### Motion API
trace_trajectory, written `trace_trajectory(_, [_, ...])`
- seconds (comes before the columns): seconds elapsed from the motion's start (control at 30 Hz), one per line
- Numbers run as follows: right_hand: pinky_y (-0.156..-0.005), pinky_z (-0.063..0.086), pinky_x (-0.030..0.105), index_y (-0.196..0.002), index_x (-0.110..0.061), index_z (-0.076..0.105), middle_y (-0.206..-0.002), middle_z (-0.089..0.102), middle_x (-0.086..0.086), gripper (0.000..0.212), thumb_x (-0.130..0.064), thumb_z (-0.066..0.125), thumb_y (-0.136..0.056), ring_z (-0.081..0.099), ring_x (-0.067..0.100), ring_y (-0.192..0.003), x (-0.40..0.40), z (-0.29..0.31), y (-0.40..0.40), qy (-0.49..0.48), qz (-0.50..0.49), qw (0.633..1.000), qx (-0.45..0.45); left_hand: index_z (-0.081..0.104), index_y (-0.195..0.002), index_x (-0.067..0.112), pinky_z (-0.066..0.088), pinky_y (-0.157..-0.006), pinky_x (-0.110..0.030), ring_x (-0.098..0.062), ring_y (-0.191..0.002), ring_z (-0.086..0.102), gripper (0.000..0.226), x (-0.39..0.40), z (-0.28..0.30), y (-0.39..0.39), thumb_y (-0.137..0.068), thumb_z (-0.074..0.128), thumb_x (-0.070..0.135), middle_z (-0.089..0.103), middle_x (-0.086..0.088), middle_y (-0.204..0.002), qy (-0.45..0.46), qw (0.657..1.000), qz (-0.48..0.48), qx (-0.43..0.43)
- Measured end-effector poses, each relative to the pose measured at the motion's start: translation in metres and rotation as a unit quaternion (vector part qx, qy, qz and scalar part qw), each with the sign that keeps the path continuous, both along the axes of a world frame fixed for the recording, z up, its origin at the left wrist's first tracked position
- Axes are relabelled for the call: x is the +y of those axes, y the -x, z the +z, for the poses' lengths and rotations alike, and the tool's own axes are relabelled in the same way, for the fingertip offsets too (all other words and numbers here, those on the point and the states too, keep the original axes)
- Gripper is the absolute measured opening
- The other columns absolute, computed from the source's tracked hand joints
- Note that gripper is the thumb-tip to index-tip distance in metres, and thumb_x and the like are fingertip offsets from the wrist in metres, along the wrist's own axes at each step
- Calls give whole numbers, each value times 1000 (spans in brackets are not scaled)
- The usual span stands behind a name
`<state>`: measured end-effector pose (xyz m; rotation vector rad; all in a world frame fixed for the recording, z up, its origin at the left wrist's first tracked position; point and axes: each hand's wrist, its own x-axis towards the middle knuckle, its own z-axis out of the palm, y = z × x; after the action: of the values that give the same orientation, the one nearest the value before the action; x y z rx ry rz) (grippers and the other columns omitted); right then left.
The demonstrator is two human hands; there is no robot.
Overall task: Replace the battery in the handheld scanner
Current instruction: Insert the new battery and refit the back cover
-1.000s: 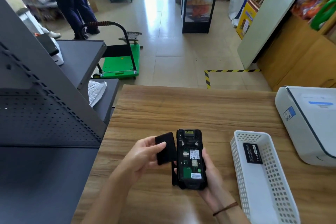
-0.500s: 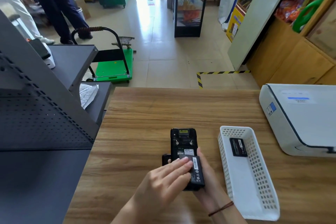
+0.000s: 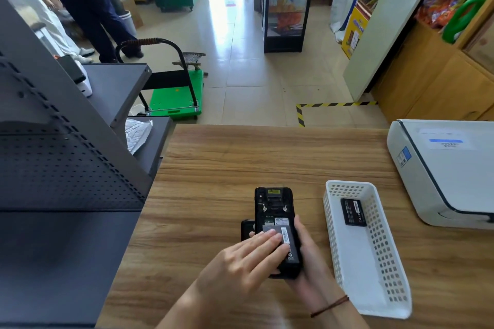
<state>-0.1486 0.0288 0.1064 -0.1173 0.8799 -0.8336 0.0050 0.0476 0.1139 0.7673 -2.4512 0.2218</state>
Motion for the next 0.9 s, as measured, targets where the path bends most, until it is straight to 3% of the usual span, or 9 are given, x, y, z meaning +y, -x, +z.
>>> trace_trajectory(0.1, [-74,58,36,-87,5,74,-95,71,24,77,-60,33,-86,72,28,-80,1,2,0,0,12,1000,-6,57,-118,8,52,-94,-31,-19,-113,63,28,3,-4,2,-97,40,13,71,-8,-114,1,1000,5,-8])
trace_trajectory(0.23, [-81,55,38,-101,4,68,-102,69,22,69,-56,37,-87,70,28,-86,3,2,0,4,2,1000,-3,70,-108,8,55,-89,-31,-21,-109,65,36,2,-4,3,-98,36,16,71,-9,-112,-37,999,36,4])
trace_trajectory(0.33, [-69,58,34,-98,2,68,-88,73,18,64,-52,36,-90,72,25,-74,5,3,-2,-4,-14,1000,0,72,-104,10,54,-90,-29,-18,-109,66,38,-1,-3,1,-96,35,12,72,-6,-111,-62,997,44,-2])
trace_trajectory(0.43, [-64,61,32,-103,2,67,-91,73,18,65,-55,40,-86,72,25,-75,5,-5,-3,-15,-22,1000,11,75,-98,13,56,-85,-27,-14,-104,68,35,0,0,4,-95,45,29,74,-2,-106,-88,995,50,1])
trace_trajectory(0.53, [-55,60,31,-86,-1,75,-81,74,17,63,-53,40,-88,72,24,-68,7,-8,-1,-10,-22,1000,6,75,-97,12,56,-84,-25,-14,-103,68,35,2,5,8,-89,51,36,74,-1,-105,-125,990,63,-4])
trace_trajectory(0.6, [-61,60,33,-83,-5,77,-85,75,16,62,-52,38,-90,73,24,-73,7,-5,0,3,-14,1000,10,74,-100,12,54,-89,-25,-15,-106,67,36,4,8,9,-83,54,37,73,-2,-108,-137,987,85,-13])
trace_trajectory(0.7, [-80,56,39,-99,-7,74,-103,73,18,59,-53,40,-88,71,26,-89,9,-3,1,8,-6,1000,29,73,-103,12,50,-95,-25,-18,-111,65,41,5,9,11,-82,51,39,71,-6,-113,-130,985,111,-33])
trace_trajectory(0.9, [-81,55,40,-109,-6,68,-109,71,18,54,-48,40,-91,70,27,-97,10,4,1,37,-12,997,60,71,-107,13,54,-91,-35,-18,-111,64,43,7,7,17,-83,48,40,70,-5,-115,-159,976,137,-55])
